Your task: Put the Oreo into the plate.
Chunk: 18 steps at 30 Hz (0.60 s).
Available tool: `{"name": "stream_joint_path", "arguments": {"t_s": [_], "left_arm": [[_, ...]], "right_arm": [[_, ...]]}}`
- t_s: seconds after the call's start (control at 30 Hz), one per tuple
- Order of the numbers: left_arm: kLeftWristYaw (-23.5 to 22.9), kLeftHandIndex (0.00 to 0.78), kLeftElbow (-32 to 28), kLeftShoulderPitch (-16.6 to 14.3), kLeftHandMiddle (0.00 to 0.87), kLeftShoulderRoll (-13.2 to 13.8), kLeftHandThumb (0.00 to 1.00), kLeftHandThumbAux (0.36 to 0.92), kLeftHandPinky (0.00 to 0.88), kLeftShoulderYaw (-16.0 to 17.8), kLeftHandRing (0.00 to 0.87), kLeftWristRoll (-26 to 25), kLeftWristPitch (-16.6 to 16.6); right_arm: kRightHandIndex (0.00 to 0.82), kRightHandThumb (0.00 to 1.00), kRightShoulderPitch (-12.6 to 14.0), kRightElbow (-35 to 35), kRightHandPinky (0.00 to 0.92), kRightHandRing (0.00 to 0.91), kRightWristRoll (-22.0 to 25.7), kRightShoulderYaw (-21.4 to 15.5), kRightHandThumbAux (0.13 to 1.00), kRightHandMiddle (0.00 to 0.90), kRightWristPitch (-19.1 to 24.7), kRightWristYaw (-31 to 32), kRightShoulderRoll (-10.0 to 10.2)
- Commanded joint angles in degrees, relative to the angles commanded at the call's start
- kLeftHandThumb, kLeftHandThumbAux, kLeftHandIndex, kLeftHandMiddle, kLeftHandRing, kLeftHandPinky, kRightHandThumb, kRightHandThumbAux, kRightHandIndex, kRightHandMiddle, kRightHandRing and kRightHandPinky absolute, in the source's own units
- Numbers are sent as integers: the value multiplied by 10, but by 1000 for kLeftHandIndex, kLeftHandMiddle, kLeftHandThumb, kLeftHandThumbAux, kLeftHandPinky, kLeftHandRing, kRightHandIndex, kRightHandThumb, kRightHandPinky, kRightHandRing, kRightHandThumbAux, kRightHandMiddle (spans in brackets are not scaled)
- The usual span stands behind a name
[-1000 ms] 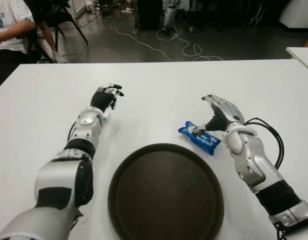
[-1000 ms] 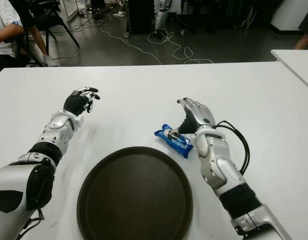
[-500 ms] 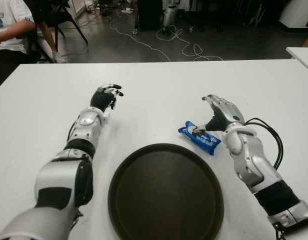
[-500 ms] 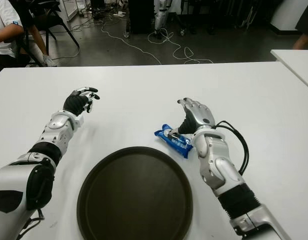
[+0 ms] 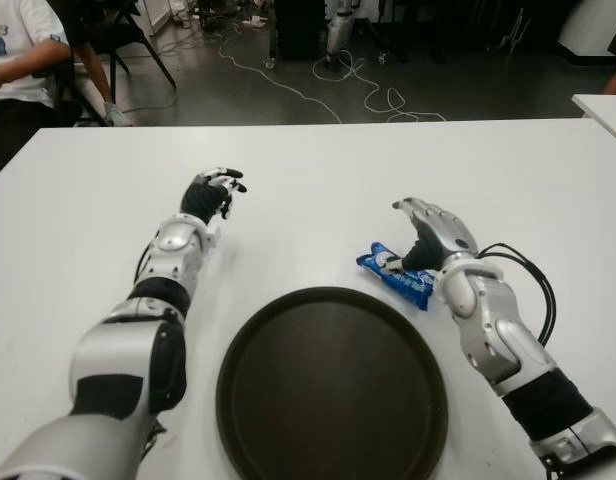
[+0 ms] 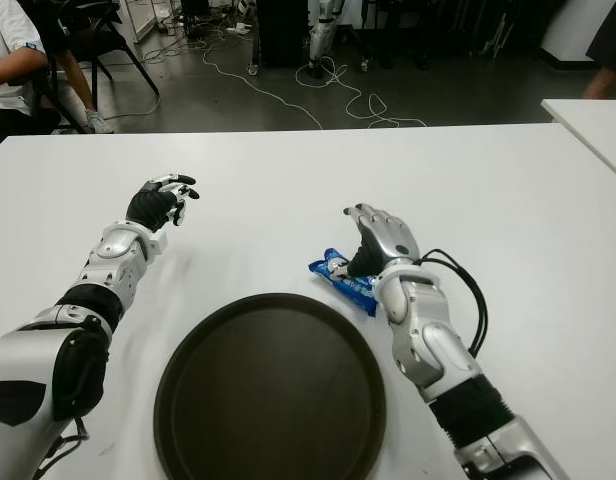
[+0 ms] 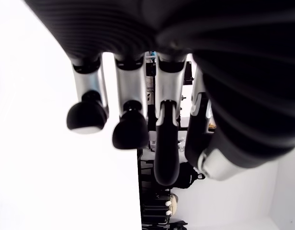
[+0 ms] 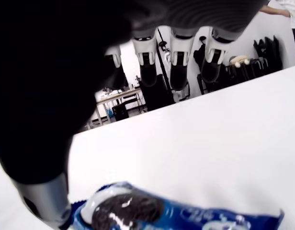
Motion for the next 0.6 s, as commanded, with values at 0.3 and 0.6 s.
{"name": "stream_joint_path", "arguments": {"t_s": [0.3,0.6], "left_arm": [[-4,412,1,0,550,0,855,661,820,5,789,-5,4],[-5,413,1,0,553,0,856,660,817,3,783,-3,0]], "right_arm": [[80,0,1,-1,64,94,-7,10,766,111,6,13,2],[96,0,-3,69,69,107,-1,22,777,120,-24,-20,17]]}}
